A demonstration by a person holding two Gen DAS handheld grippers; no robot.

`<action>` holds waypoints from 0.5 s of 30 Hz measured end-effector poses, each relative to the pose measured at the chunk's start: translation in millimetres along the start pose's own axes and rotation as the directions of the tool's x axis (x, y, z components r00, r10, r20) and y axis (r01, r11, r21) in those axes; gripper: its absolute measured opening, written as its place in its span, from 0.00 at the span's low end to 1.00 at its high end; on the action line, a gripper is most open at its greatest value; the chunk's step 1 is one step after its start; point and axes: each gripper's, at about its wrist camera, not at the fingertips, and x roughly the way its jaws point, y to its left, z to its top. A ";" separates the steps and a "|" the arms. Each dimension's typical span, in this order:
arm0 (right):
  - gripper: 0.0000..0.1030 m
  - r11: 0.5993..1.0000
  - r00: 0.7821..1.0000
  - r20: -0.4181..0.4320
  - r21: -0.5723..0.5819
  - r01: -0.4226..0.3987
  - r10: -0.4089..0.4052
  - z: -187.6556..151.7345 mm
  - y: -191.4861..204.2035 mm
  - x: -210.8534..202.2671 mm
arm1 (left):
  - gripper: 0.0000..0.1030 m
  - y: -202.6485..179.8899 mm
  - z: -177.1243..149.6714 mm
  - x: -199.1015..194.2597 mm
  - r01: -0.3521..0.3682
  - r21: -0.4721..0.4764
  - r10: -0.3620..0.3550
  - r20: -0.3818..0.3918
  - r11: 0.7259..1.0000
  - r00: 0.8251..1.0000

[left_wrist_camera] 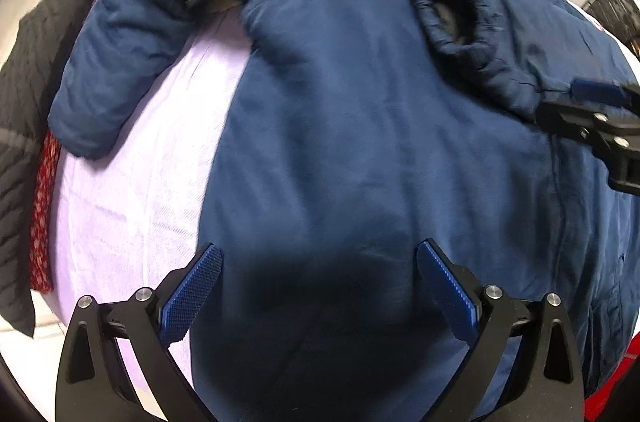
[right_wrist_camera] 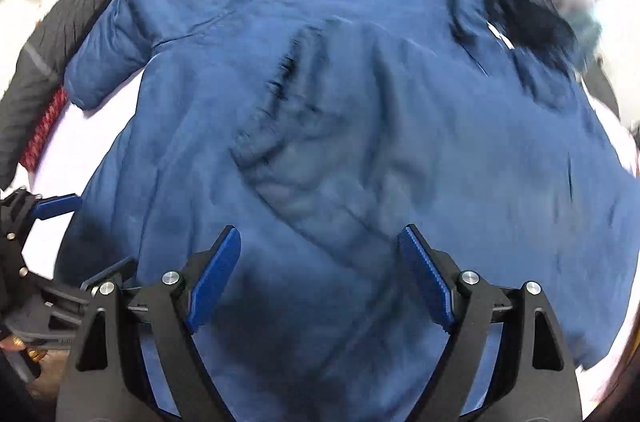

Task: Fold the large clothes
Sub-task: 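Press the folded sleeve flat onto the jacket with both open grippers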

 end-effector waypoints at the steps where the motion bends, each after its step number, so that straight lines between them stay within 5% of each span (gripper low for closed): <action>1: 0.79 0.999 1.000 0.001 0.042 -0.003 0.003 -7.5 -11.5 -3.1 | 0.94 -7.7 2.0 -1.8 -0.003 0.018 0.003 0.008 1.000 1.000; 9: 0.79 0.946 0.998 0.050 0.323 0.023 -0.042 -60.0 -102.2 -38.5 | 0.94 -56.6 35.3 -27.0 -0.017 0.156 -0.003 0.125 0.988 0.992; 15: 0.79 0.917 0.991 0.092 0.396 0.051 -0.095 -72.5 -156.8 -65.3 | 0.94 -100.0 87.3 -42.3 -0.027 0.242 -0.027 0.217 0.970 0.976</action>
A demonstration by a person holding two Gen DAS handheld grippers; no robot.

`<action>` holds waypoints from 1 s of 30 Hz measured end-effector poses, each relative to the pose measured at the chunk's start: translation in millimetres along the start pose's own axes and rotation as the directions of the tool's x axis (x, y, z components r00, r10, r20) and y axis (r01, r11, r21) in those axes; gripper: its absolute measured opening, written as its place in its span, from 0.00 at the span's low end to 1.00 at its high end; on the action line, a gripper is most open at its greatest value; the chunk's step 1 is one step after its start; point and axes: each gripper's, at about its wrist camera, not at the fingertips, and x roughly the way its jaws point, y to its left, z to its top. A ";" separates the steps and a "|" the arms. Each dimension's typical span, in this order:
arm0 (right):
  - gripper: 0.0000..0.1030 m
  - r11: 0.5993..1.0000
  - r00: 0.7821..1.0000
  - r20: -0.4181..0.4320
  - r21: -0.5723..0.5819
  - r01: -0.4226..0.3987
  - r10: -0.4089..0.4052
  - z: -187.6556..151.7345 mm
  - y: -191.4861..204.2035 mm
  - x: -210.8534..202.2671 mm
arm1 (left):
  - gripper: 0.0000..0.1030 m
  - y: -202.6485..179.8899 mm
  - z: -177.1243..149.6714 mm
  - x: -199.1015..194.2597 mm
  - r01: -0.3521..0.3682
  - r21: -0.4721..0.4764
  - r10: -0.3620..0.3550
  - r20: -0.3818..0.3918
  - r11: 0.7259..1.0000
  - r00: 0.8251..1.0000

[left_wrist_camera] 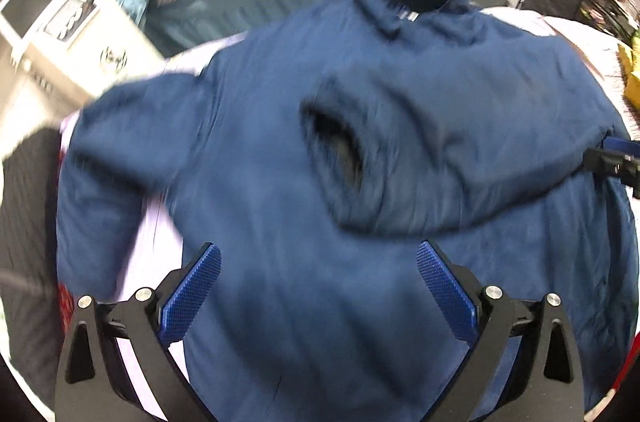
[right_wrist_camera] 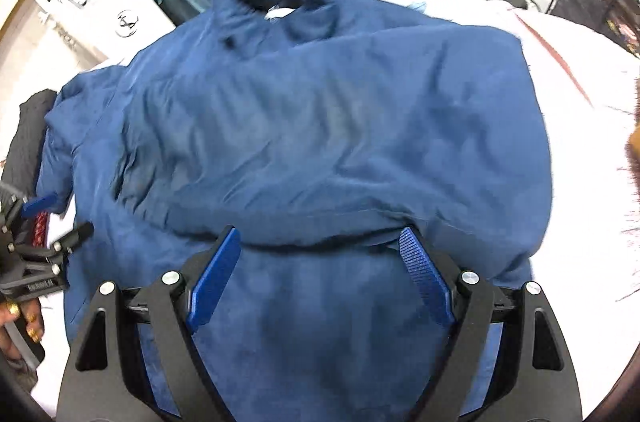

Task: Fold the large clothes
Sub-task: 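Press the folded sleeve flat onto the jacket with both open grippers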

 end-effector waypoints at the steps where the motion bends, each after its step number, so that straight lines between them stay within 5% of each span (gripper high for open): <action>1: 0.79 1.000 1.000 0.007 0.002 0.001 -0.001 3.2 -2.6 -3.6 | 0.94 -7.3 10.6 0.6 -0.001 0.020 0.001 0.014 1.000 1.000; 8: 0.79 0.998 0.998 0.061 -0.056 0.030 -0.027 19.9 12.8 -27.3 | 0.94 -47.6 45.4 21.0 0.017 0.113 -0.018 0.015 0.993 1.000; 11: 0.84 0.971 0.979 0.089 -0.143 0.192 -0.181 22.9 19.0 -23.4 | 0.94 -63.5 44.6 53.3 -0.013 0.173 0.025 -0.069 0.985 0.997; 14: 0.87 0.932 0.946 0.018 -0.164 0.323 -0.325 25.2 1.2 8.9 | 0.95 -70.1 35.2 88.7 -0.024 0.196 0.063 -0.199 0.980 0.978; 18: 0.89 0.955 0.948 -0.143 -0.124 0.269 -0.285 13.3 -25.4 49.3 | 0.95 -50.7 30.9 108.1 0.071 0.051 -0.055 -0.266 0.996 0.962; 22: 0.93 0.927 0.936 -0.106 -0.211 0.309 -0.336 4.2 -19.0 66.5 | 0.95 -47.0 30.9 115.0 0.111 0.038 -0.097 -0.268 0.993 0.959; 30: 0.95 0.912 0.909 -0.121 -0.148 0.382 -0.400 14.4 -17.0 81.2 | 0.96 -49.0 16.8 114.3 0.100 0.026 -0.091 -0.227 0.995 0.970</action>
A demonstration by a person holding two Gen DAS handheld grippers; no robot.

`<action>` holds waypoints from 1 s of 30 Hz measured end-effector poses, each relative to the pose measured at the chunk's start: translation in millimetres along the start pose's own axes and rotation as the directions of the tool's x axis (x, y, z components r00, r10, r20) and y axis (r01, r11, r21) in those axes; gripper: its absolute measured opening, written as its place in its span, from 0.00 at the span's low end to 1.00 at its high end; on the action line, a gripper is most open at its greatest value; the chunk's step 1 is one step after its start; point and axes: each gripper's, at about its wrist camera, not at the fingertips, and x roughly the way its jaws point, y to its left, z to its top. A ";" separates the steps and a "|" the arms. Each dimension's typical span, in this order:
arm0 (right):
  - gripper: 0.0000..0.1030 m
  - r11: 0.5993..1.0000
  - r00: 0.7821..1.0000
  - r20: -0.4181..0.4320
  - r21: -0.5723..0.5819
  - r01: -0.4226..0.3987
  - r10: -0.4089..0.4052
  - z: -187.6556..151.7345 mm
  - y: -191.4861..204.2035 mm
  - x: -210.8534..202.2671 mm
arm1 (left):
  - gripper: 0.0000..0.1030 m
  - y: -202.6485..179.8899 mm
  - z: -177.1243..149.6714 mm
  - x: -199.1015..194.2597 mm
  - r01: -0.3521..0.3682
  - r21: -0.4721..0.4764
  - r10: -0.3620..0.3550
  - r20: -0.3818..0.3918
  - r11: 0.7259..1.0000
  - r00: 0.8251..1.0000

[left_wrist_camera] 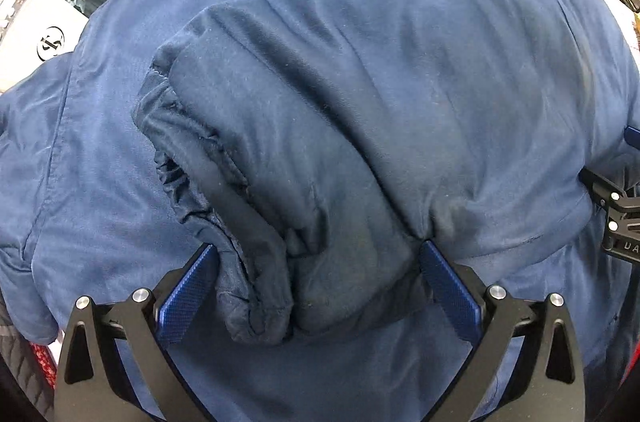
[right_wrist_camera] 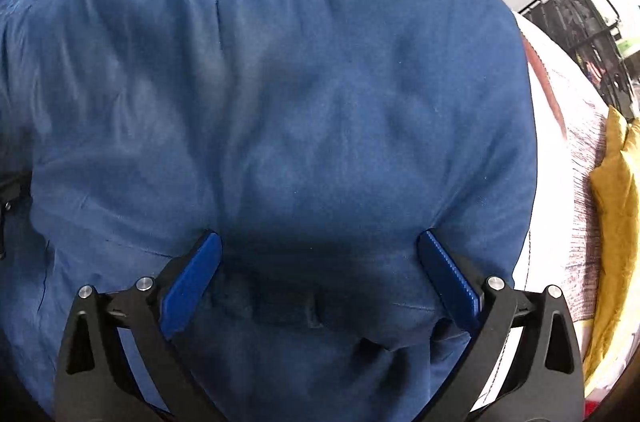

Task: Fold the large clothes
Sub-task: 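Press the folded sleeve flat onto the jacket with both open grippers, then reach to the other sleeve on the sheet and grasp it with the left gripper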

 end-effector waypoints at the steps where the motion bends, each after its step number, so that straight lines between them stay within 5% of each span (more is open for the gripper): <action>1: 0.95 1.000 1.000 0.016 0.007 0.004 -0.004 -1.2 0.1 -0.8 | 0.96 -0.9 -3.2 -0.2 0.000 -0.001 0.000 0.003 1.000 1.000; 7: 0.95 1.000 0.996 0.089 0.018 0.008 -0.010 -14.8 6.6 -7.3 | 0.96 0.1 -23.7 -6.4 0.016 0.005 -0.016 0.043 1.000 0.999; 15: 0.95 1.000 1.000 -0.011 -0.004 0.027 -0.027 -4.2 25.0 -28.1 | 0.95 18.0 -47.6 -27.1 0.048 -0.053 -0.046 0.037 0.997 0.998; 20: 0.95 0.997 0.998 0.021 0.050 -0.055 0.054 -1.1 19.6 -69.3 | 0.94 43.2 -79.6 -70.2 0.042 -0.174 -0.012 0.174 0.984 0.985; 26: 0.95 0.979 0.980 0.008 0.049 -0.197 0.197 -10.9 56.3 -110.0 | 0.94 88.3 -136.8 -94.7 0.044 -0.278 0.011 0.194 0.960 0.981; 30: 0.95 0.954 0.953 -0.029 0.015 -0.301 0.301 -20.5 94.9 -121.3 | 0.94 134.0 -178.1 -104.8 0.038 -0.413 0.040 0.179 0.910 0.983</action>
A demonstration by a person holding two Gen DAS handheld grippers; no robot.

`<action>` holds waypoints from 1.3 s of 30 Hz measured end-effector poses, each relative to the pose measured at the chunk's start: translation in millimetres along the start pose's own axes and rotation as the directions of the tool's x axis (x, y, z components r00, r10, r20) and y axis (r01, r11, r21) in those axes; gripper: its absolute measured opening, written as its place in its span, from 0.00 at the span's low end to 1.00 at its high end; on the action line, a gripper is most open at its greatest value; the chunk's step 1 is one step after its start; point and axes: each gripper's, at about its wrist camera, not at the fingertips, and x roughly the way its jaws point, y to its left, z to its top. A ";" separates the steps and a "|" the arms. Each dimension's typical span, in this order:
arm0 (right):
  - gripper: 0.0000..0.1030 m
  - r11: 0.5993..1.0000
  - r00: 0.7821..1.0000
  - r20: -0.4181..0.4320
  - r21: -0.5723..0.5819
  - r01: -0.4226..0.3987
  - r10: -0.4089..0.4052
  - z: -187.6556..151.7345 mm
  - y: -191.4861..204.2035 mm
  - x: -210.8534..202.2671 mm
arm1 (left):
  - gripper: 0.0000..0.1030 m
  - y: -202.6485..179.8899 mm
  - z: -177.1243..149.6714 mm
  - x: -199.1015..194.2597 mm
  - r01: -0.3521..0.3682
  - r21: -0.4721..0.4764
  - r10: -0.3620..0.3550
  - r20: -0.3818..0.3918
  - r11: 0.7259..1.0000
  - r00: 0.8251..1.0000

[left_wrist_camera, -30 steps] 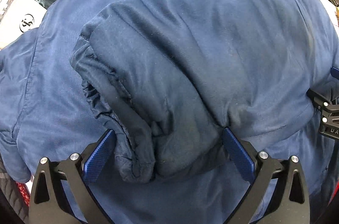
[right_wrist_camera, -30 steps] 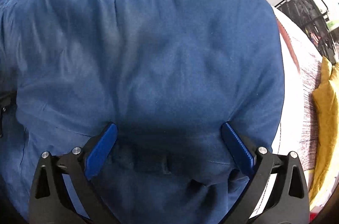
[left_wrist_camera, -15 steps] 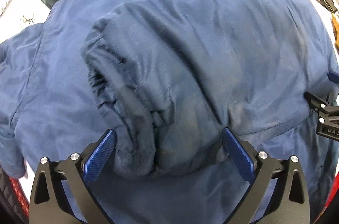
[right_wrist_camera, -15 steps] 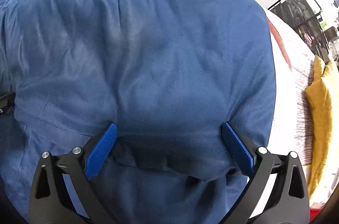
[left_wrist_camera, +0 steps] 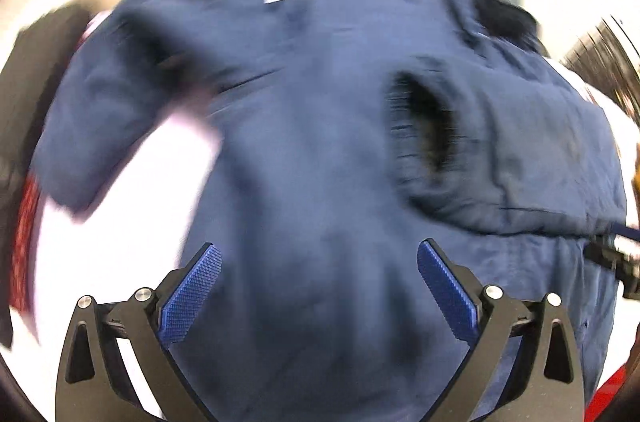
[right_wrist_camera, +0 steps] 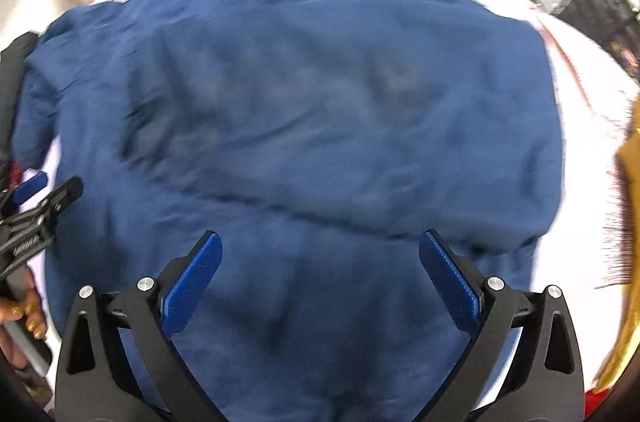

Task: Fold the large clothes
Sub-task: 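Reach to the other sleeve on the sheet and grasp it with the left gripper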

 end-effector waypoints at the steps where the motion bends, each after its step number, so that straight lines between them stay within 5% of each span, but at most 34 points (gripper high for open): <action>1: 0.95 1.000 1.000 -0.009 -0.016 -0.017 0.017 -2.9 8.9 1.3 | 0.94 16.5 -3.9 -0.1 -0.008 -0.043 0.008 -0.008 0.999 1.000; 7: 0.95 0.974 0.995 -0.078 -0.212 -0.076 0.061 -29.6 78.1 10.4 | 0.94 116.8 -32.3 -4.5 -0.101 -0.308 0.086 -0.063 0.946 0.994; 18: 0.95 0.954 0.994 -0.099 -0.288 -0.081 0.055 -54.7 120.5 -3.2 | 0.94 236.6 -50.3 -15.6 -0.195 -0.504 0.184 -0.072 0.841 0.980; 30: 0.95 0.974 0.991 -0.131 -0.223 -0.045 0.016 -65.4 94.3 1.6 | 0.94 267.8 7.2 18.1 -0.132 -0.528 0.140 -0.027 0.839 0.990; 34: 0.95 0.976 0.990 -0.139 -0.212 -0.037 0.007 -70.5 95.2 1.7 | 0.90 269.7 34.0 30.2 -0.102 -0.498 0.116 -0.001 0.861 0.993; 39: 0.95 0.978 0.990 -0.139 -0.204 -0.035 0.007 -71.0 95.6 5.1 | 0.43 257.0 63.4 52.4 -0.075 -0.434 0.073 -0.021 0.898 0.997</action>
